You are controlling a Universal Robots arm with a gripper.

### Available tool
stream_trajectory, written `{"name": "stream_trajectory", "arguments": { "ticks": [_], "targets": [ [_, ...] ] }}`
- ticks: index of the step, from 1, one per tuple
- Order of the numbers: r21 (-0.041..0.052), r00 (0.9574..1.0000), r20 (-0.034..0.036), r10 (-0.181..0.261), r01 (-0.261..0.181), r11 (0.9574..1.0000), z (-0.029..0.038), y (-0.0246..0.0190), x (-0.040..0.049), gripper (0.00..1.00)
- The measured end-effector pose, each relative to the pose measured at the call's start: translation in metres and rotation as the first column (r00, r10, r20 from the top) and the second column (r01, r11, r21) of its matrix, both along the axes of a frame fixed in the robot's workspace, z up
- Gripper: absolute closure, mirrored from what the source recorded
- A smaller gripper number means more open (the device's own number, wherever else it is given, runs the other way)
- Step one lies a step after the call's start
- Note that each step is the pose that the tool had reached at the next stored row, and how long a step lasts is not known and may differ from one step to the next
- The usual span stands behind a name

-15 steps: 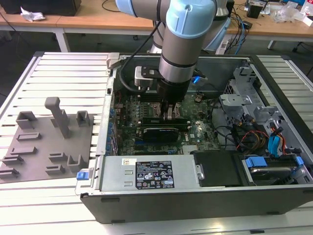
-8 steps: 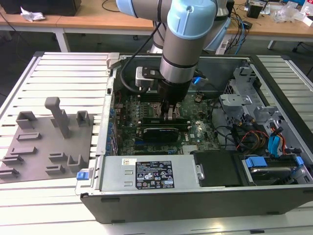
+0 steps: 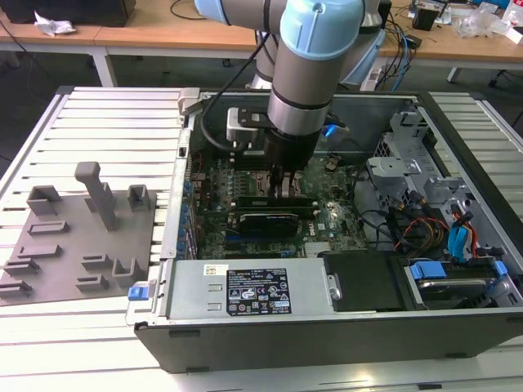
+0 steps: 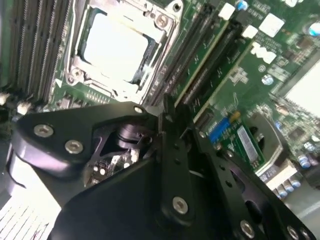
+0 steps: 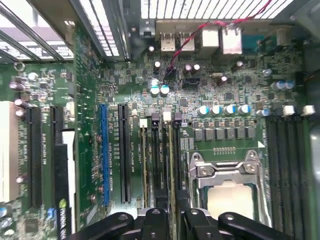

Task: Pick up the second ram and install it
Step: 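Insert the second ram into the second slot, then press down the second ram until it locks into place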

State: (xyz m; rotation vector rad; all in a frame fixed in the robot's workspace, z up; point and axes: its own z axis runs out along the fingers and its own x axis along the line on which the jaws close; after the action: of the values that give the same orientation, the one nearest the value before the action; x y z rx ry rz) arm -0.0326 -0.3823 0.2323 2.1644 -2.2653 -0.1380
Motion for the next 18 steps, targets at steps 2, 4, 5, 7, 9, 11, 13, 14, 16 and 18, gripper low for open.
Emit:
{"name": "stream_trajectory", "arguments": {
  "ticks": [2,4,5,7,9,11,13,14,16,18],
  "targets": [
    [0.0003,1.0000,0.0002,0.000,0.000,1.0000,0.0108,0.0001,0.0000,0.78],
    [-0.0018,1.0000,0.0001,0.000,0.000,1.0000,0.0246,0.0013,0.0000,0.78],
    [-0.0027,1.0000,0.0002,0.000,0.000,1.0000,0.0343,0.0019,0.0000,0.80],
    [-0.0037,1.0000,0.0001,0.000,0.000,1.0000,0.0423,0.0023,0.0000,0.89],
    [-0.0034,1.0000,0.0003,0.000,0.000,1.0000,0.0424,0.0024,0.0000,0.89],
    [-0.0036,1.0000,0.0001,0.000,0.000,1.0000,0.0427,0.0023,0.0000,0.89],
    [-0.0036,1.0000,0.0001,0.000,0.000,1.0000,0.0428,0.0023,0.0000,0.89],
    [-0.0036,1.0000,0.0001,0.000,0.000,1.0000,0.0429,0.0023,0.0002,0.89],
    [-0.0039,1.0000,-0.0001,0.000,0.000,1.0000,0.0429,0.0023,0.0058,0.89],
    [-0.0036,1.0000,-0.0030,0.000,0.000,1.0000,0.0418,0.0023,0.0173,0.89]
  ]
}}
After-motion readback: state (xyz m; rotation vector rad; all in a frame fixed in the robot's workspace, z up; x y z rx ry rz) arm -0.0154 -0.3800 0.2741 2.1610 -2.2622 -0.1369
